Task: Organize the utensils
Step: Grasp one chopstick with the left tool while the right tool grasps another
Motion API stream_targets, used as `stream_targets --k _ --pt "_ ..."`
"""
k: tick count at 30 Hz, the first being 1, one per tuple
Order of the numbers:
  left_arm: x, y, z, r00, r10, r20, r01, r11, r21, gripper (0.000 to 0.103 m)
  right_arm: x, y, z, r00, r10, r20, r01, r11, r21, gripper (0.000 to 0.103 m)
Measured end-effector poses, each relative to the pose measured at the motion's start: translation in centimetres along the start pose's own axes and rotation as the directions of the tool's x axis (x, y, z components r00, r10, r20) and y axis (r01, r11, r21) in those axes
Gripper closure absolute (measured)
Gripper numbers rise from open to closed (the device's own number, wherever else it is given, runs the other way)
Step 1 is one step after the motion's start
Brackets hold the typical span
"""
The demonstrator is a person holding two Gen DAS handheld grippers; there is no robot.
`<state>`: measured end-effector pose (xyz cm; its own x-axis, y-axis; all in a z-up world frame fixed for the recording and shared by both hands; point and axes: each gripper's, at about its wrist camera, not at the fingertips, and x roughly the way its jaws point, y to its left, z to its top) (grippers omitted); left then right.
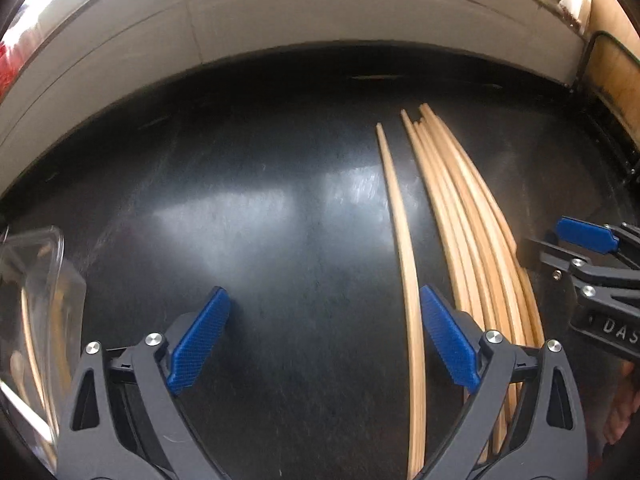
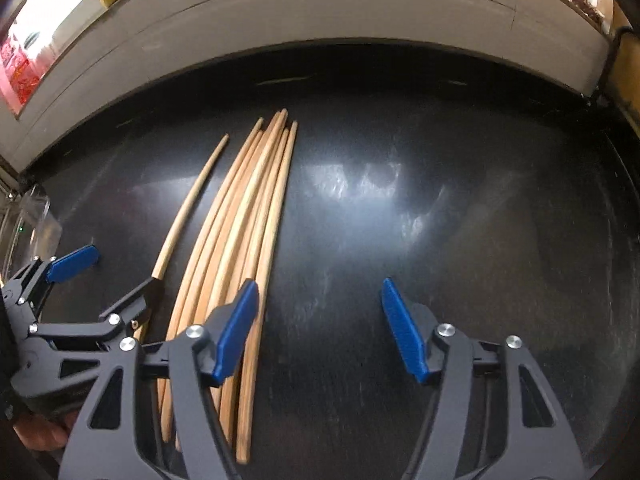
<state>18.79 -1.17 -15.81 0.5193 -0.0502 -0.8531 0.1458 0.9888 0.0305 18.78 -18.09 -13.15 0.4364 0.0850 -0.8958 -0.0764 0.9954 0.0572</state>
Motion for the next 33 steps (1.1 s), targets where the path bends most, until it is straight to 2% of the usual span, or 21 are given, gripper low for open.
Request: stream_targets --k 6,9,13,14,16,17,18,20,21,25,27,29,33 --pt "0.5 -0.5 0.8 1.0 -0.019 0.021 0.018 0.999 0.033 0.01 0.3 0.4 0.4 1.0 0.011 0.002 -0.011 1.0 -0.004 0.041" --pt "0.6 -0.9 0.8 0.998 -0.033 0.045 0.03 0.998 0.055 0.01 0.7 0.5 0.7 1.0 -0.015 0.012 0.016 1.0 -0.024 0.041" --pt "0.3 -1.2 0.9 0.997 -0.045 0.056 0.041 0.996 0.074 0.023 0.8 0.5 0.6 0.999 -0.04 0.03 0.042 0.997 -0.07 0.041" --pt "0.3 -1.2 0.9 0.997 -0.044 0.06 0.04 0.997 0.071 0.028 0.7 0.6 0.5 0.999 -0.04 0.031 0.042 0.996 -0.076 0.041" --pt "0.1 -1.4 1.2 0.997 -0.037 0.071 0.032 0.997 0.068 0.047 0.6 0.7 0.3 0.999 -0.028 0.038 0.031 0.995 -0.097 0.046" --pt "-0.1 -1.6 1.3 0.997 -0.036 0.072 0.031 0.997 0.07 0.061 0.4 0.9 0.2 0.999 -0.022 0.042 0.026 0.994 -0.107 0.058" --pt "-0.1 -1.9 1.3 0.997 -0.034 0.07 0.029 0.997 0.076 0.074 0.2 0.9 0.0 0.999 -0.013 0.042 0.018 0.993 -0.114 0.079" --pt "-0.3 -2.8 1.4 0.998 -0.03 0.063 0.024 0.996 0.09 0.09 0.0 1.5 -0.1 0.999 0.001 0.032 0.003 0.991 -0.134 0.094" --pt "-0.3 -3.2 1.5 0.998 -0.029 0.058 0.024 0.996 0.09 0.095 0.0 1.6 -0.1 0.999 0.002 0.033 0.002 0.991 -0.133 0.095" --pt "-0.4 -3.5 1.5 0.998 0.003 0.063 -0.007 0.998 0.061 0.096 -0.2 0.9 0.0 0.999 0.044 0.022 -0.042 0.996 -0.082 0.095" --pt "-0.8 -3.0 1.4 0.999 -0.011 0.044 0.011 1.0 0.004 0.097 -1.1 -0.2 0.1 0.996 0.088 0.021 -0.088 0.996 -0.032 0.095" --pt "-2.2 -2.4 1.1 0.998 -0.017 0.054 0.018 0.999 -0.027 0.097 -2.9 -0.5 0.1 0.994 0.093 0.053 -0.092 0.996 -0.023 0.095" --pt "-6.6 -0.8 0.4 0.997 0.011 0.08 -0.004 0.995 -0.098 0.097 -7.6 -0.5 -0.4 0.982 0.155 0.108 -0.157 0.988 0.002 0.096"
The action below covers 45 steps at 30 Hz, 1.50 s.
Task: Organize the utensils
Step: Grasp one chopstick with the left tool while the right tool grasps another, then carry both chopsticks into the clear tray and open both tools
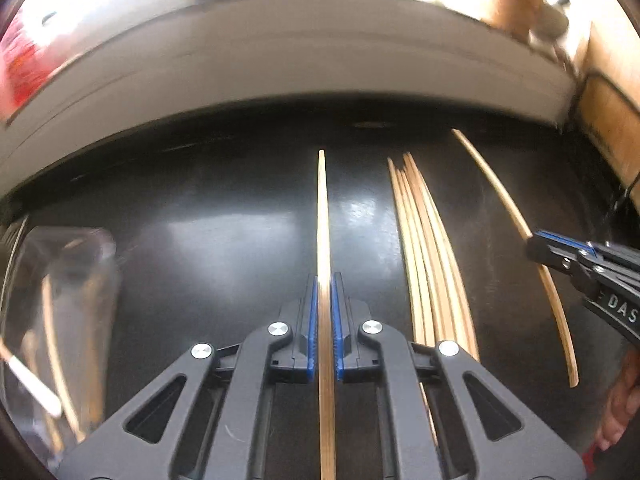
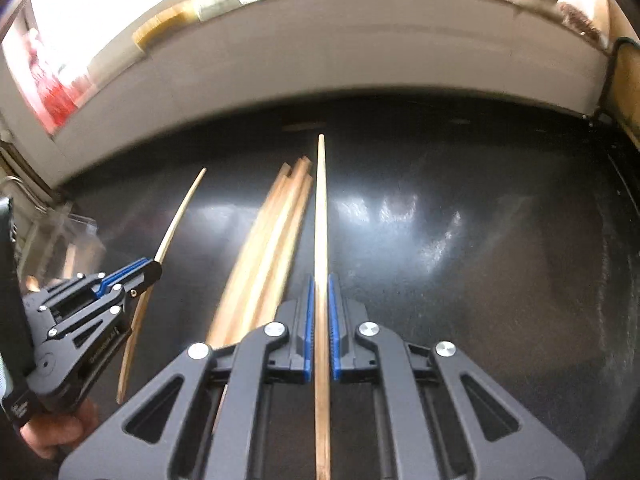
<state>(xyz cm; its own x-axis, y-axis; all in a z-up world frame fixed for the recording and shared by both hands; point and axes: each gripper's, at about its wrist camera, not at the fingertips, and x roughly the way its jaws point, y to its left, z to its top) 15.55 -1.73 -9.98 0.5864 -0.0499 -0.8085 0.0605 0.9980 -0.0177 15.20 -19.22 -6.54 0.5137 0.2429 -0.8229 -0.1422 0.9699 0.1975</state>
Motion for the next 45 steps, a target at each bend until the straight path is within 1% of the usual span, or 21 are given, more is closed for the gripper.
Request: stream_targets --k 2,3,5,10,14,16,18,21,25,27,31,38,42,45 --pt "-3.0 0.9 -0.3 1.0 0.002 0.028 -0.001 0.999 -0.038 0.097 -2.4 1.3 -0.2 0.999 0.037 0.03 -0.037 0.999 -0.01 0.095" --pt "-4.8 1.5 -0.5 0.999 0.016 0.044 -0.014 0.998 -0.059 0.097 -3.3 2.0 -0.3 0.997 0.06 0.038 -0.06 0.998 -0.017 0.095" --pt "-7.1 2.3 -1.1 0.998 0.028 0.058 -0.023 0.996 -0.086 0.097 -4.8 3.6 -0.7 0.994 0.1 0.049 -0.098 0.995 -0.036 0.095" --pt "-12.1 5.2 -3.5 0.993 0.08 0.087 -0.068 0.988 -0.142 0.097 -6.9 8.7 -1.4 0.979 0.196 0.047 -0.191 0.976 -0.107 0.095" --pt "-15.0 8.6 -5.2 0.987 0.124 0.1 -0.103 0.976 -0.192 0.097 -7.4 13.1 -1.8 0.963 0.268 0.018 -0.262 0.953 -0.151 0.095" --pt "-16.3 10.6 -6.3 0.983 0.147 0.107 -0.12 0.967 -0.223 0.097 -7.7 16.1 -2.3 0.952 0.305 -0.002 -0.301 0.937 -0.177 0.095" --pt "-17.7 12.9 -7.0 0.979 0.171 0.109 -0.138 0.956 -0.259 0.097 -7.4 18.1 -2.3 0.942 0.334 -0.018 -0.331 0.924 -0.192 0.095" --pt "-19.3 16.0 -8.1 0.973 0.205 0.106 -0.164 0.938 -0.305 0.097 -6.3 21.8 -2.1 0.92 0.388 -0.062 -0.392 0.898 -0.199 0.095" --pt "-19.8 19.5 -9.3 0.967 0.241 0.088 -0.194 0.911 -0.363 0.097 -5.6 25.6 -2.4 0.899 0.425 -0.105 -0.438 0.876 -0.202 0.095" --pt "-19.9 20.7 -9.8 0.965 0.248 0.084 -0.198 0.9 -0.388 0.097 -5.0 27.2 -2.4 0.894 0.431 -0.121 -0.448 0.869 -0.212 0.095" --pt "-19.4 22.2 -9.9 0.965 0.25 0.077 -0.198 0.889 -0.412 0.097 -4.1 29.8 -2.5 0.889 0.433 -0.147 -0.457 0.857 -0.237 0.095" --pt "-18.4 24.0 -9.3 0.968 0.236 0.083 -0.173 0.872 -0.458 0.097 -2.7 31.4 -1.9 0.888 0.429 -0.167 -0.459 0.857 -0.237 0.095" --pt "-17.4 24.6 -9.0 0.973 0.216 0.081 -0.154 0.868 -0.472 0.097 -1.6 31.9 -1.9 0.887 0.424 -0.182 -0.457 0.86 -0.227 0.095" --pt "-16.4 25.1 -8.8 0.974 0.214 0.068 -0.156 0.864 -0.479 0.097 -0.8 32.1 -1.8 0.889 0.417 -0.191 -0.453 0.863 -0.224 0.095"
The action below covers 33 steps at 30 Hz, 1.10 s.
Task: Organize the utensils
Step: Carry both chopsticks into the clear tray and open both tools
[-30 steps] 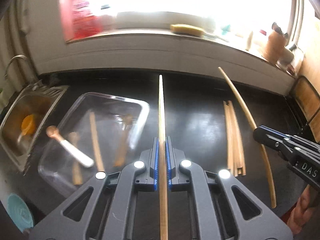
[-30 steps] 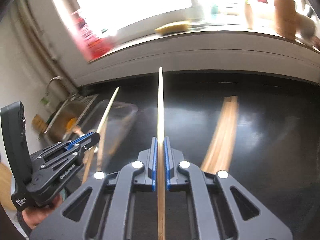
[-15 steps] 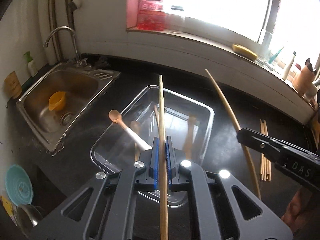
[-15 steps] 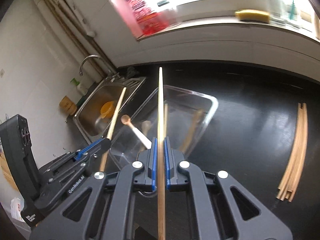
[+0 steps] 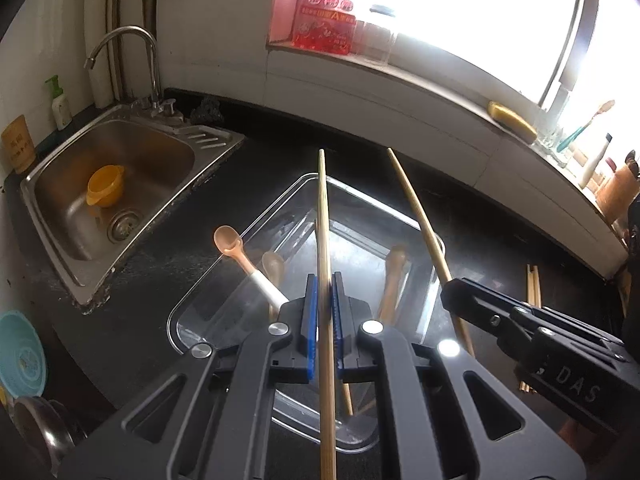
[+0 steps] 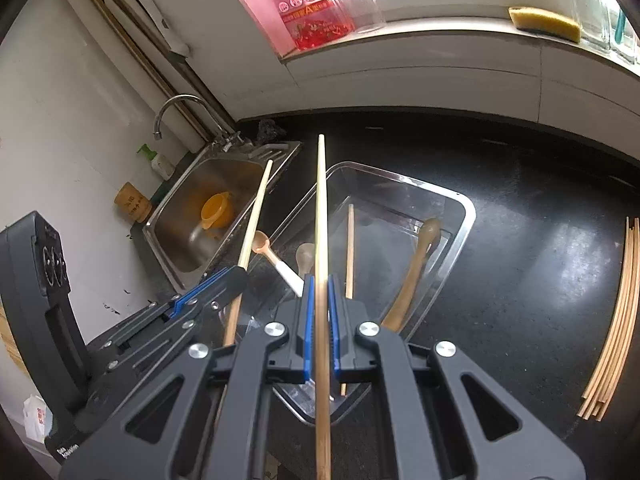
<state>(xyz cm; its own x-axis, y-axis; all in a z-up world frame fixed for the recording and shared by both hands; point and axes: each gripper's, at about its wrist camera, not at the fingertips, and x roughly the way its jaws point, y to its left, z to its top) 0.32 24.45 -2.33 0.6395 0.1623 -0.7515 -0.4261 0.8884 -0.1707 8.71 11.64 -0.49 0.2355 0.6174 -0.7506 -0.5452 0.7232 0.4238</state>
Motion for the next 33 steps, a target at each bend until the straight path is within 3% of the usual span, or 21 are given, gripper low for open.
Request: stream_targets --k 17,31,33 --pt "5.5 1.0 1.1 0.998 0.013 -0.069 -0.014 1.0 -0.012 0.097 5.9 -1.4 2.8 0.997 -0.016 -0.081 0.019 0.999 0.037 0.095" --pt "8.0 1.7 1.2 0.994 0.007 -0.11 -0.01 1.0 -0.023 0.097 9.4 -2.7 4.0 0.987 0.032 -0.157 -0.018 0.996 0.091 0.095" --pt "8.1 1.7 1.2 0.993 0.023 -0.113 -0.023 1.0 -0.006 0.091 9.2 -3.3 4.4 0.987 0.042 -0.156 -0.024 0.992 0.121 0.094"
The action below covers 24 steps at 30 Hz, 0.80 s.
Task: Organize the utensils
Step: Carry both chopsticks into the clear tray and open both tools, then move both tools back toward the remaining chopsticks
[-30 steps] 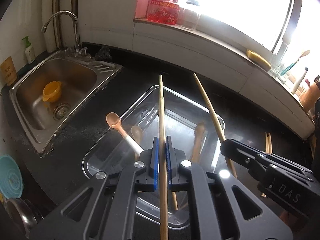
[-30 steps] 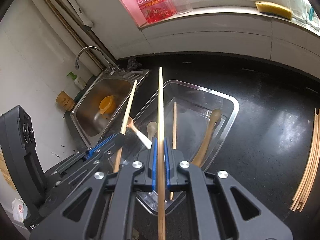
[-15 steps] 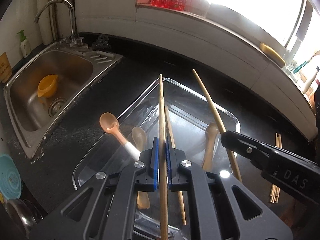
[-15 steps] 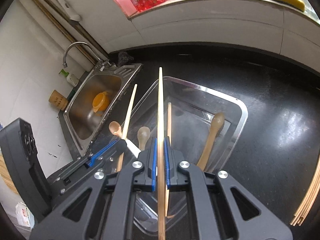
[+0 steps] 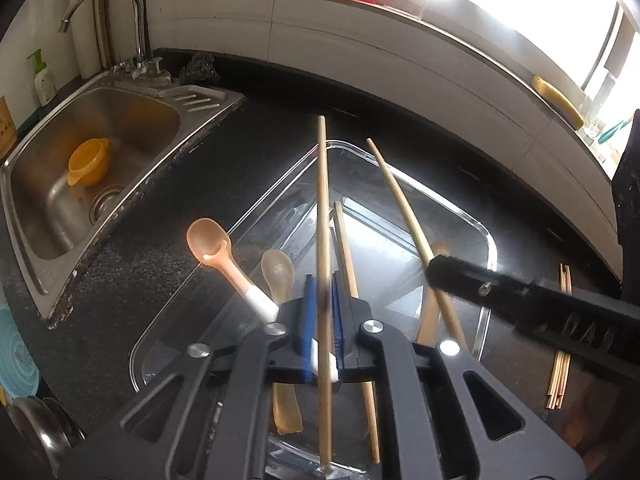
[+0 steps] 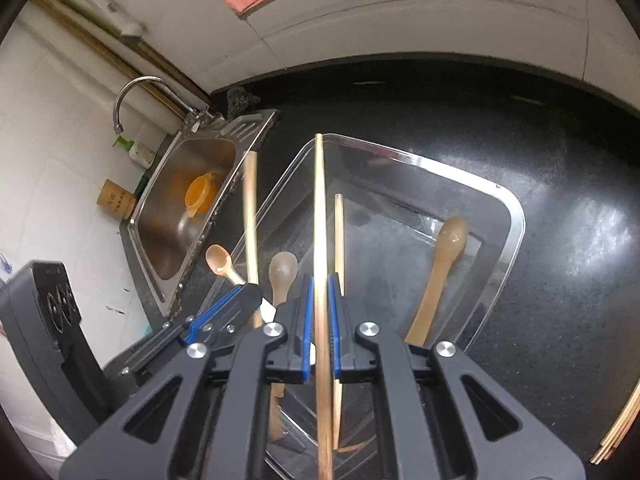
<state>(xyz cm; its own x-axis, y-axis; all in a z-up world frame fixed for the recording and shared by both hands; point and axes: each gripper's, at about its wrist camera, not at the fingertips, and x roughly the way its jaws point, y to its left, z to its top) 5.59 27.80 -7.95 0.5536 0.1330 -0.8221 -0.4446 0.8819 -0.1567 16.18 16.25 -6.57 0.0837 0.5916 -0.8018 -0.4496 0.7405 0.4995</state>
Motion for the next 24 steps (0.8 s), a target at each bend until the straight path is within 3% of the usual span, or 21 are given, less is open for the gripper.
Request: stream_targets --k 1,2,3,4,10,13,17,20,24 --pt "-0.1 0.0 0.0 1.0 0.015 -0.001 -0.015 1.0 0.008 0.078 -0.6 -0.2 0.2 1.0 -0.002 0.009 0.002 1.0 0.001 0.091" --pt "-0.4 0.1 0.0 1.0 0.017 0.009 -0.017 1.0 0.012 0.065 -1.5 -0.5 0.4 0.999 -0.005 0.033 0.005 1.0 -0.001 0.072" --pt "-0.8 0.2 -0.1 1.0 0.018 0.023 -0.018 1.0 0.012 0.033 -2.5 -0.9 0.5 0.998 -0.007 0.063 0.006 1.0 0.005 0.039" --pt "-1.6 0.5 -0.2 0.998 0.021 0.058 -0.022 1.0 0.009 0.017 -3.6 -1.3 0.5 0.995 -0.014 0.101 0.013 1.0 0.007 0.029" --pt "-4.7 1.1 -1.2 0.992 0.038 0.119 -0.038 0.999 -0.003 0.016 -9.0 -3.9 -1.6 0.977 -0.071 0.202 0.073 0.997 -0.004 0.026" --pt "-6.1 0.3 -2.0 0.989 0.023 0.144 -0.025 1.0 0.011 0.011 -11.3 -5.9 -3.9 0.965 -0.136 0.225 0.138 0.99 0.009 0.026" --pt "-7.0 -2.3 -3.5 0.99 -0.01 0.143 0.0 0.998 0.066 0.01 -14.5 -8.7 -7.4 0.927 -0.261 0.269 0.259 0.965 0.04 0.025" --pt "-7.5 -4.8 -4.9 0.99 -0.045 0.137 0.029 0.993 0.114 0.006 -17.3 -10.8 -10.0 0.9 -0.331 0.283 0.324 0.943 0.073 0.018" --pt "-8.8 -8.8 -7.8 0.987 -0.11 0.114 0.088 0.978 0.187 0.006 -21.9 -13.1 -14.6 0.836 -0.431 0.339 0.426 0.9 0.093 0.01"
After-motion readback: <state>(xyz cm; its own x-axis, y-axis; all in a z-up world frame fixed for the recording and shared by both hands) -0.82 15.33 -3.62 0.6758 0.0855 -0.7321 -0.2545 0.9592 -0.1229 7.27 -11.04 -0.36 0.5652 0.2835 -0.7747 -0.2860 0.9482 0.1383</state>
